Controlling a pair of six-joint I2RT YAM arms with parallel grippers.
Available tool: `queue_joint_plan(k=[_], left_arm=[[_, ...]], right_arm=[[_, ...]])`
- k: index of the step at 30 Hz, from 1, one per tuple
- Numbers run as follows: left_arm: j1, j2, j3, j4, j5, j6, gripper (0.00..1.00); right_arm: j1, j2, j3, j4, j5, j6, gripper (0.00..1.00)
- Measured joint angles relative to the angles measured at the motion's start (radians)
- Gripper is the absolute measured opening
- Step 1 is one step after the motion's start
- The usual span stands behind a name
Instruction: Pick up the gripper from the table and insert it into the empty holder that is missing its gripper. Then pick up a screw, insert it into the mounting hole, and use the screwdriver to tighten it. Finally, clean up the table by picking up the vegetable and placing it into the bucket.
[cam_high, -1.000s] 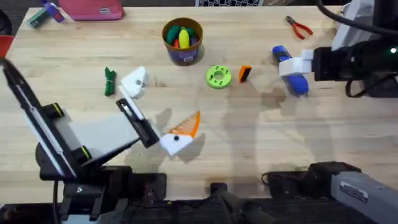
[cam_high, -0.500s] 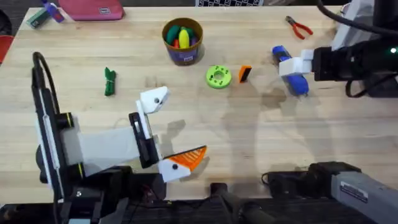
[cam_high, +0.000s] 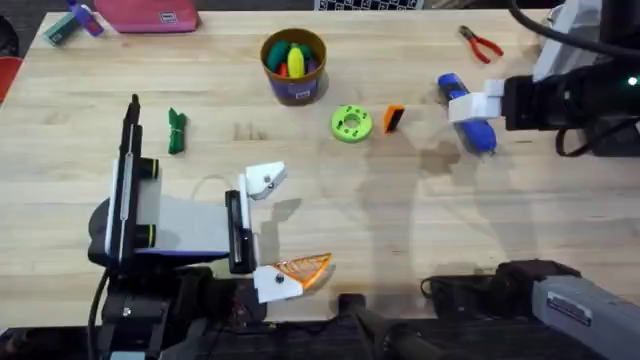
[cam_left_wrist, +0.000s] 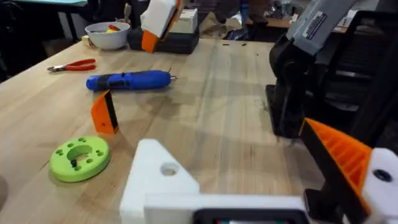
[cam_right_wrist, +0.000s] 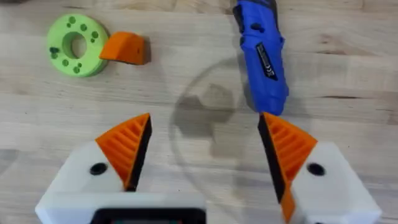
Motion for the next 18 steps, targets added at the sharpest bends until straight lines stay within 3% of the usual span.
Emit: queue_joint_plan(k=[4, 12, 13, 18], left_arm=[[0.0, 0.0, 0.0, 0.0, -0.023, 0.0, 0.986], [0.0, 0.0, 0.0, 0.016, -0.196, 0.0, 0.986], [0.0, 0.0, 0.0, 0.025, -0.248, 0.0, 0.985], [0.0, 0.0, 0.0, 0.034, -0.298, -0.007, 0.985]], right_arm=[[0.0, 0.0, 0.0, 0.0, 0.0, 0.0, 0.993], [0.0, 0.0, 0.0, 0.0, 0.0, 0.0, 0.994], [0.0, 0.0, 0.0, 0.0, 0.0, 0.0, 0.993], [0.0, 0.0, 0.0, 0.0, 0.0, 0.0, 0.992]])
